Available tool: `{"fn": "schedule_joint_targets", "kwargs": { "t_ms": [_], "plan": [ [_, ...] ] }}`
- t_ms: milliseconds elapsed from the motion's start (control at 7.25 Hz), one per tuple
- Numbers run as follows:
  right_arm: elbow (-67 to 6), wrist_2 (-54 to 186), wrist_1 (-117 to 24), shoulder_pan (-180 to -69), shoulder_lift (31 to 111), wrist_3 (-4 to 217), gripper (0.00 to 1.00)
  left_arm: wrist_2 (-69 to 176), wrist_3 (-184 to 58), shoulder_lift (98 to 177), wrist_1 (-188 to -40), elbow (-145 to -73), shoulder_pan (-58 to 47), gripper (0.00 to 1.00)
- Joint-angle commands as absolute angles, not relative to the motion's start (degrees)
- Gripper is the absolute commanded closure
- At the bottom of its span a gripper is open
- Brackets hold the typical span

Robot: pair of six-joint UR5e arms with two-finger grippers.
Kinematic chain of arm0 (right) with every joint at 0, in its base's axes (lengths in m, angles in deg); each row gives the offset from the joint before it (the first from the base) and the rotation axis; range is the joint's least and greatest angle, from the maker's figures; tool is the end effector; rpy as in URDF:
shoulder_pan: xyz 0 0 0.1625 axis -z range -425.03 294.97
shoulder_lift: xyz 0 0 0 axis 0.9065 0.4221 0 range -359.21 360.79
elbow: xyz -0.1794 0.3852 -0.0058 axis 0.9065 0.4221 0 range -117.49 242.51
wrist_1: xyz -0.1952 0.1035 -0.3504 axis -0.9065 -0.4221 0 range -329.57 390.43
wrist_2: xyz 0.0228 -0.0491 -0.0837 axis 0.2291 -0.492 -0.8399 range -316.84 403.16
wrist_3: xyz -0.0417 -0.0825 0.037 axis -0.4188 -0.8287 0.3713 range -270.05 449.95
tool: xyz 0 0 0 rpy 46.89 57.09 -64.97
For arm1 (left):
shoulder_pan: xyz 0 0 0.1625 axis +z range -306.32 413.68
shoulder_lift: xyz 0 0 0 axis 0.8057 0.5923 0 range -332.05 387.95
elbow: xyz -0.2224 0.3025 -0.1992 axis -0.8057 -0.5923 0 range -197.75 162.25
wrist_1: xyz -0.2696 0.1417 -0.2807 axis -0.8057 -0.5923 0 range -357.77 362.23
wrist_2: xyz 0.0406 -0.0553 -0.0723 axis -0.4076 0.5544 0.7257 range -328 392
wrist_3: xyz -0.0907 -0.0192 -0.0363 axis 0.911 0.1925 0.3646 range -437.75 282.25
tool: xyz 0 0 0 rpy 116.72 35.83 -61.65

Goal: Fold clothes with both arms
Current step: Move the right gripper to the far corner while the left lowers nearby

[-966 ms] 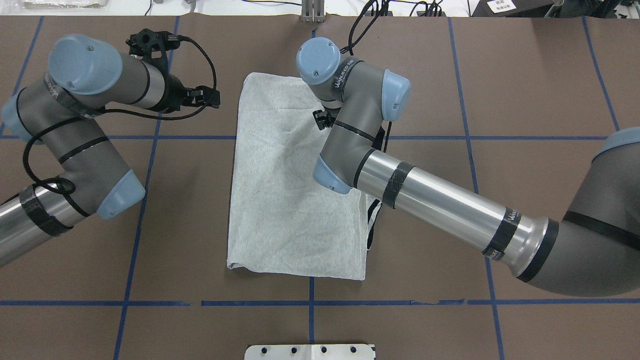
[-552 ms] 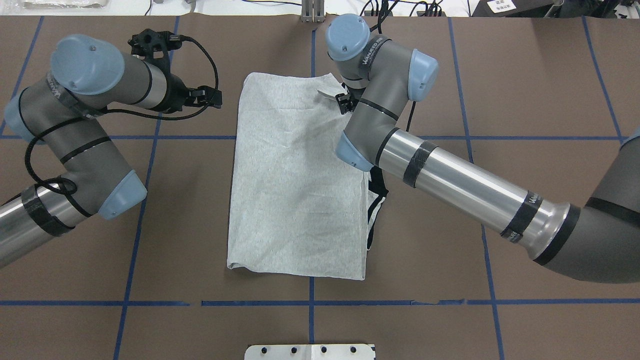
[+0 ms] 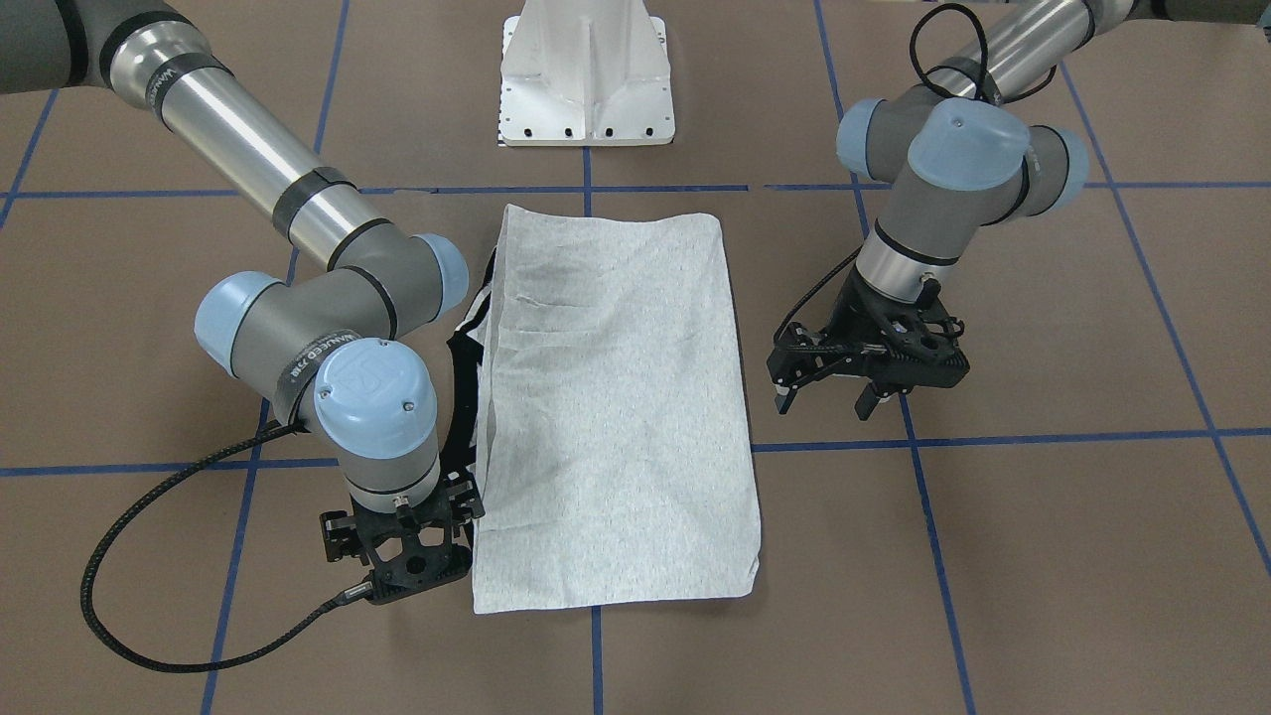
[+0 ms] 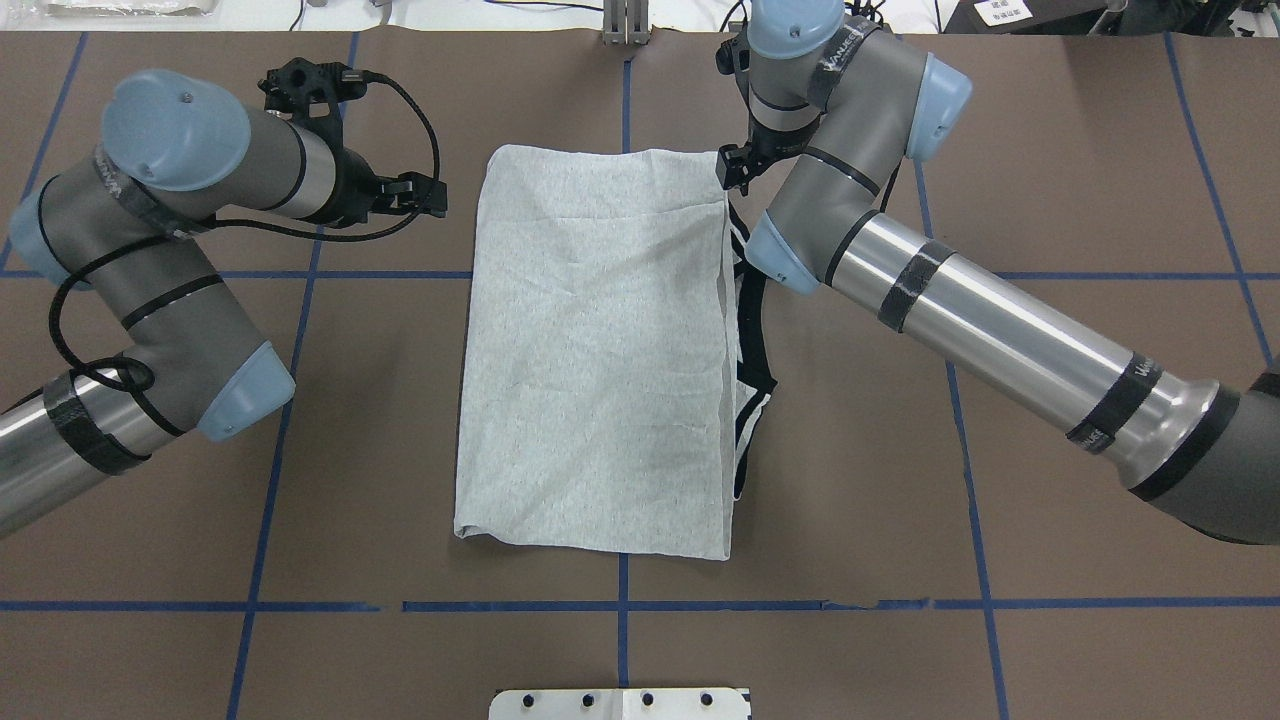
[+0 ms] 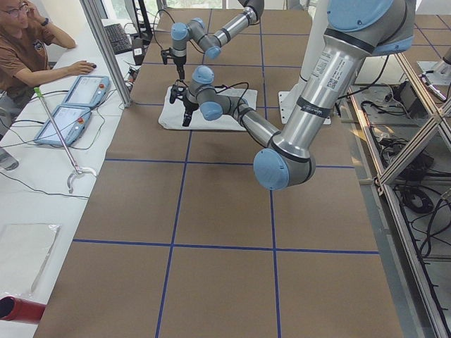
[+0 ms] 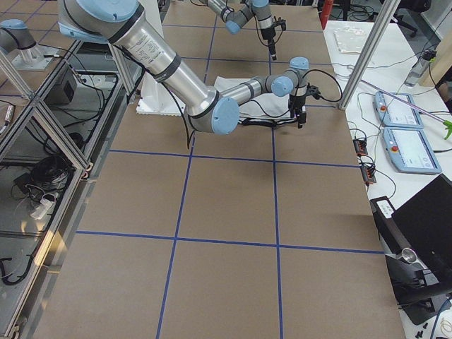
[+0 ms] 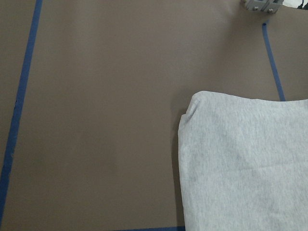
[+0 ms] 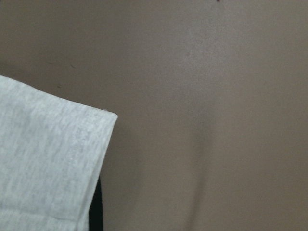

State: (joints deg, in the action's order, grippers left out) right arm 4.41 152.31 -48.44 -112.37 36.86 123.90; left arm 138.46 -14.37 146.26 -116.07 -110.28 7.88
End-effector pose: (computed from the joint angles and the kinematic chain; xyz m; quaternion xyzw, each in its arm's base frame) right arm -0.4965 -0.6873 0.2898 0.1219 -0.2995 -0.1191 0.9388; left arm 0.3928 -0.5546 0.2991 0.1880 0.4676 -0.0738 0.8606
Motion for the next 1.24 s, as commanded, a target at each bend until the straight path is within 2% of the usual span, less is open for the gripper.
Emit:
{"fn": "schedule_joint_targets", "kwargs": {
  "t_ms": [0,276,552,828,1103],
  "plan": [
    [-1.60,157.13,-48.67,-113.19,39.44,124.05,0.00,141.22,-14.47,146.34,-115.89,-111.00,7.89,0.00],
    [-12.75,164.83,-48.67,-113.81,46.89,131.21,0.00,146.78,-10.03,145.21,-115.37,-115.54,8.15,0.00],
    [-24.27,165.42,-48.58,-113.55,54.36,140.98,0.00,146.53,-3.27,138.91,-115.54,-123.10,12.77,0.00],
    [-30.45,165.24,-48.58,-112.06,58.69,144.25,0.00,142.86,7.37,138.61,-115.63,-123.40,20.41,0.00],
    [-33.44,165.42,-48.58,-110.83,59.93,149.17,0.00,131.98,20.52,137.91,-115.45,-123.05,30.25,0.00]
  ]
}}
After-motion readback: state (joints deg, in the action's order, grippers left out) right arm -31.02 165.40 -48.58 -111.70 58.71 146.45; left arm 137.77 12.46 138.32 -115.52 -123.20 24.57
